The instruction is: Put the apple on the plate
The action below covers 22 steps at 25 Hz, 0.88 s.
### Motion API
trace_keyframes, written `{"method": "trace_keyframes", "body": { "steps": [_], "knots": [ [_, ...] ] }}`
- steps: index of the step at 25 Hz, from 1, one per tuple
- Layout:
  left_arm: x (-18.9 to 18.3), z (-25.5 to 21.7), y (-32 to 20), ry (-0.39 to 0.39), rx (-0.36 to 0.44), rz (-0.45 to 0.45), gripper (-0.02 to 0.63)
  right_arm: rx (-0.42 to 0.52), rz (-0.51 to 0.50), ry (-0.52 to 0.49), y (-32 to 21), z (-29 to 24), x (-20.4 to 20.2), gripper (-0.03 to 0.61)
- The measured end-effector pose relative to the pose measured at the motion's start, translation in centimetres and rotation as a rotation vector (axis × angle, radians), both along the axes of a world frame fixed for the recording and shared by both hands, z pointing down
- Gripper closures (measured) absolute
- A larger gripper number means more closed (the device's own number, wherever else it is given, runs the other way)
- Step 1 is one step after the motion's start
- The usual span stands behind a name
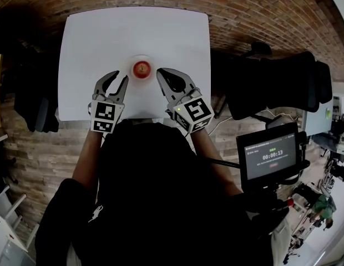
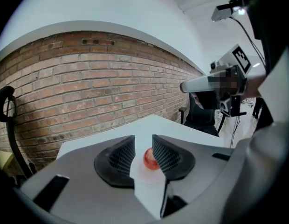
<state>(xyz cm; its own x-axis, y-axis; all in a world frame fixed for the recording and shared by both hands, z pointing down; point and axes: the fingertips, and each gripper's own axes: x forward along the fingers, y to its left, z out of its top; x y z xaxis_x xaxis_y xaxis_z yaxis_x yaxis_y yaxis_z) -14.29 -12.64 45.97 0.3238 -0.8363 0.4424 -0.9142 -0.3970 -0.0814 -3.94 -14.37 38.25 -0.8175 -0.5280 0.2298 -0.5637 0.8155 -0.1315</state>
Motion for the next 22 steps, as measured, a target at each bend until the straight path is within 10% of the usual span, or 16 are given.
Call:
{"method": "trace_keyframes", "body": {
  "steps": [22],
  "knots": [
    [-2.7,-3.6,3.0,0.004,0.053,-0.06,0.606,0.031,-0.049,0.013,0.9,-0.9,-1.2,0.575]
  ]
}}
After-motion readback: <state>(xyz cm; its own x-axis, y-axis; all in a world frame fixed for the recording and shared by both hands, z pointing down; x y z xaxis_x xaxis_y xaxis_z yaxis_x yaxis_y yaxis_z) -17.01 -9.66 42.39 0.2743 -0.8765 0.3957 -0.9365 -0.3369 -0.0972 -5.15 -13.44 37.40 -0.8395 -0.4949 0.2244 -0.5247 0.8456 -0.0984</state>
